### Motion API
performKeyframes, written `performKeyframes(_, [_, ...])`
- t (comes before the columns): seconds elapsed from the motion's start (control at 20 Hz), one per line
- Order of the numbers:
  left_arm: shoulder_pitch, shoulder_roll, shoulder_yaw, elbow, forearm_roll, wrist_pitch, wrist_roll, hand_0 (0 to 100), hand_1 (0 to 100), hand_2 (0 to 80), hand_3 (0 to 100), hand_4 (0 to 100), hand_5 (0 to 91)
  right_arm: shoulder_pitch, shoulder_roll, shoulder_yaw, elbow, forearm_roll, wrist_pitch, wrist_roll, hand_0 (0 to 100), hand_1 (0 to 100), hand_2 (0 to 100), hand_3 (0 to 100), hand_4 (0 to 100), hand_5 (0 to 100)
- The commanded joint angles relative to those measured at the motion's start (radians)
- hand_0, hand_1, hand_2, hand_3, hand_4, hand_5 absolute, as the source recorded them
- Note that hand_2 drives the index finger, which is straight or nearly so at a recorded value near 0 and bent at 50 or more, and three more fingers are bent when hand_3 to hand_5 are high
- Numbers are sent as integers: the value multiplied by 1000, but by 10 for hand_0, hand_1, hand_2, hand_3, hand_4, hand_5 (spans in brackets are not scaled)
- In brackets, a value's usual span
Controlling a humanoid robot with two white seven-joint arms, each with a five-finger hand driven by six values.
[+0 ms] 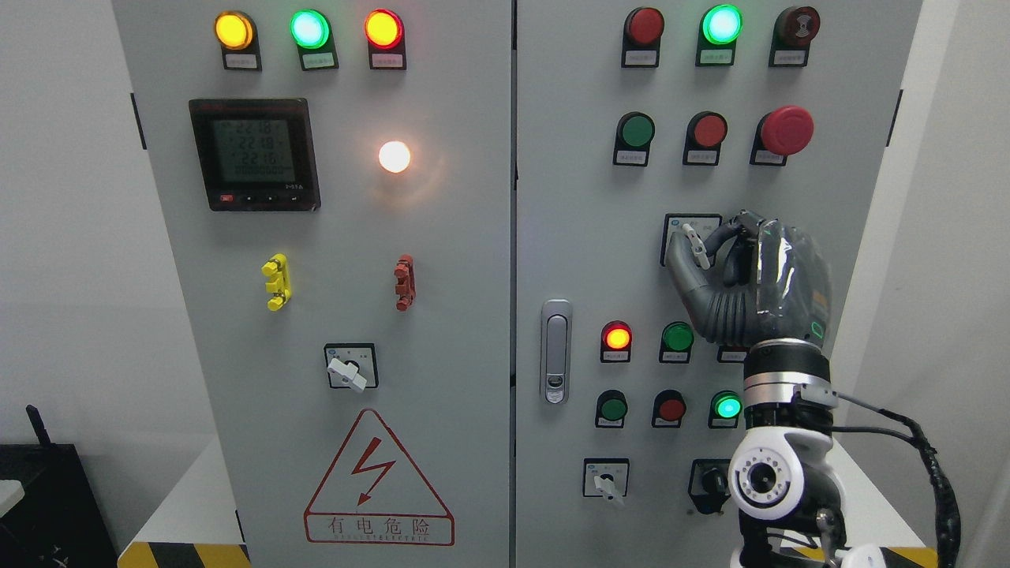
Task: Rotate and turn off gray switch
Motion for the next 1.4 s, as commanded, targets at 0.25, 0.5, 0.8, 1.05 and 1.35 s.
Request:
performKeyframes(0.25, [0, 0, -2, 14, 0, 0, 0, 120, 389, 0, 0, 0, 0, -2, 0, -8, 1, -1, -1, -10, 545, 398, 718, 1000, 984, 1000])
performKeyframes(0.5, [0, 0, -2, 14, 0, 0, -1, 120, 389, 0, 0, 0, 0, -2, 0, -8, 1, -1, -1, -10, 562, 392, 724, 1000, 985, 1000])
performKeyframes(0.8, [0, 0, -2, 14, 0, 0, 0, 120, 389, 0, 0, 0, 0, -2, 0, -8, -1, -4, -3, -10, 604, 369, 725, 1000, 989, 1000])
performKeyframes(1.05, [0, 0, -2, 14, 0, 0, -1, 120, 389, 0, 0, 0, 0, 0, 0, -8, -2, -4, -4, -10, 442, 396, 725, 1000, 989, 1000])
performKeyframes(1.35, [0, 0, -2, 14, 0, 0, -1, 120, 389, 0, 0, 0, 0, 1, 0, -8, -5, -4, -7, -11, 379, 400, 726, 1000, 991, 1000])
